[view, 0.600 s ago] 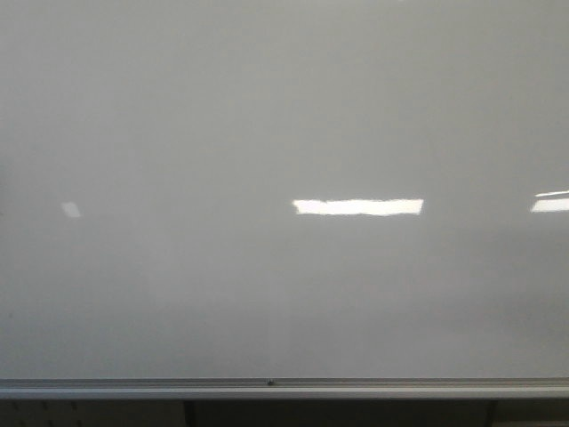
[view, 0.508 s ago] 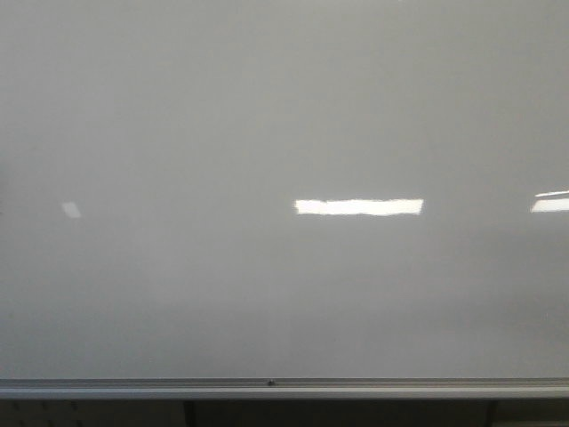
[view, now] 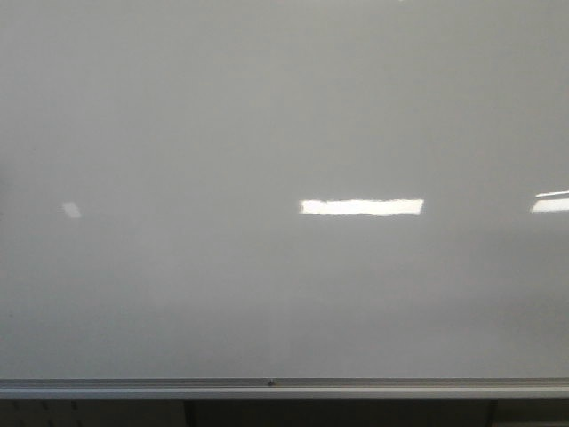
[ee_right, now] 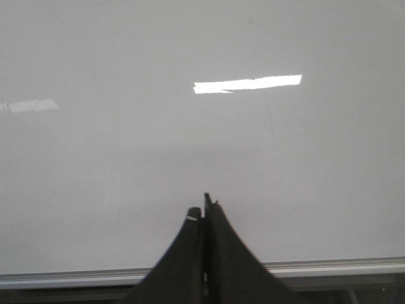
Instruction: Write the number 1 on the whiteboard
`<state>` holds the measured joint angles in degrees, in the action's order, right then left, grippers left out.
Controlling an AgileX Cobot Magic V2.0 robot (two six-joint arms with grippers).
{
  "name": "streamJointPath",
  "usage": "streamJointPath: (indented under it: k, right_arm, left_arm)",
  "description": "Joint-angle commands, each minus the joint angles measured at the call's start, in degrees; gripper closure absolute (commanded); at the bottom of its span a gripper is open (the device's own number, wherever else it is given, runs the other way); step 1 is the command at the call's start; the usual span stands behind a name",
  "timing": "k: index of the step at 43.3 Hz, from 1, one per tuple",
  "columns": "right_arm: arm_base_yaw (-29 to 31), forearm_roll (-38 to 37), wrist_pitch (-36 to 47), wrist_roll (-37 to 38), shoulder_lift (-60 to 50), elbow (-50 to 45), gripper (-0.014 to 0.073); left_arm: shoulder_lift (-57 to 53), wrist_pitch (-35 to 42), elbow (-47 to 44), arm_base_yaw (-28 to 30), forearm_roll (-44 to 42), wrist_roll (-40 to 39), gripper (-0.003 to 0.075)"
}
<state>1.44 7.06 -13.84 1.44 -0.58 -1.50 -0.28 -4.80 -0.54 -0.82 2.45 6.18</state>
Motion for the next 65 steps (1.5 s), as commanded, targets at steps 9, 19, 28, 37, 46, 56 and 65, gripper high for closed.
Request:
streamJointPath:
  k: [9, 19, 28, 37, 46, 56, 65]
  right_arm:
    - [0.4, -0.6, 4.0, 0.0, -0.7, 1.3, 0.0655]
    - [0.4, -0.6, 4.1, 0.0, -0.7, 1.3, 0.0655]
    - [0.4, -0.1, 4.8, 0.0, -0.7, 1.3, 0.0655]
    - [0.3, 1.2, 11.6, 0.0, -0.7, 1.6, 0.0655]
    - [0.3, 1.2, 8.7, 0.0, -0.6, 8.1, 0.0655]
    - [0.3, 1.3, -2.0, 0.0, 5.8, 22.0, 0.0655]
    - [0.3, 1.8, -3.4, 0.0, 18.4, 29.4, 0.0655]
  left_arm:
    - [-0.9, 5.2, -1.2, 0.0, 0.5, -0.6, 0.0741]
    - [-0.9, 5.2, -1.2, 0.0, 0.5, -0.6, 0.0741]
    - [-0.9, 5.9, -1.2, 0.0, 0.5, -0.6, 0.0741]
    - [-0.9, 14.3, -1.2, 0.0, 0.5, -0.6, 0.0741]
    - [-0.9, 23.5, 0.6, 0.0, 2.8, -0.6, 0.0741]
    - [6.1, 3.2, 16.3, 0.0, 2.9, -0.6, 0.0740]
    - [20.1, -5.0, 24.0, 0.0, 2.8, -0.6, 0.0741]
